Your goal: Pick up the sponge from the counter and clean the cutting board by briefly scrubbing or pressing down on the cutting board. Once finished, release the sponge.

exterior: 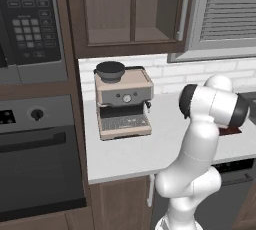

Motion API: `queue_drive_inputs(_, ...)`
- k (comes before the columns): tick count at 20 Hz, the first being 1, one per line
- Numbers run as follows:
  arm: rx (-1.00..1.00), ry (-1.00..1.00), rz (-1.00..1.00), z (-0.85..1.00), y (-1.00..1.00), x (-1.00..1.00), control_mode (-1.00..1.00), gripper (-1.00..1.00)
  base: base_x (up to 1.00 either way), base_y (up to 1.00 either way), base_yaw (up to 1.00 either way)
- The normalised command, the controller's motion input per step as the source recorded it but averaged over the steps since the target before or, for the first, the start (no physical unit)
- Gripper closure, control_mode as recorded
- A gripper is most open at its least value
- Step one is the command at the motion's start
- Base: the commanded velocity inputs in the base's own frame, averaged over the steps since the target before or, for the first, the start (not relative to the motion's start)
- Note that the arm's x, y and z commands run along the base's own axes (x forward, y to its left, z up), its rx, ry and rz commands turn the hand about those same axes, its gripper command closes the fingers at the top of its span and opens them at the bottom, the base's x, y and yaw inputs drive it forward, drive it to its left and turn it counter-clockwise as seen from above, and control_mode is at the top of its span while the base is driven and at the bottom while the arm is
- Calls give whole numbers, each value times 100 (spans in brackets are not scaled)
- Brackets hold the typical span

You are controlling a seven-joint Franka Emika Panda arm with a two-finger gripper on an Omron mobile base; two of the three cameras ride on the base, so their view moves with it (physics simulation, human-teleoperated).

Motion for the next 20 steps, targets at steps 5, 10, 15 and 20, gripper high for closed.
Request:
queue_drive_inputs(5,0,-1,0,-34,-21,34,-100,100,0,0,0)
queue_drive_inputs(10,0,0,0,-12,-28,47,-100,100,0,0,0)
queue_drive_inputs(15,0,0,0,-2,-18,37,-100,100,0,0,0)
queue_drive_inputs(20,0,-1,0,-10,-10,42,-100,100,0,0,0)
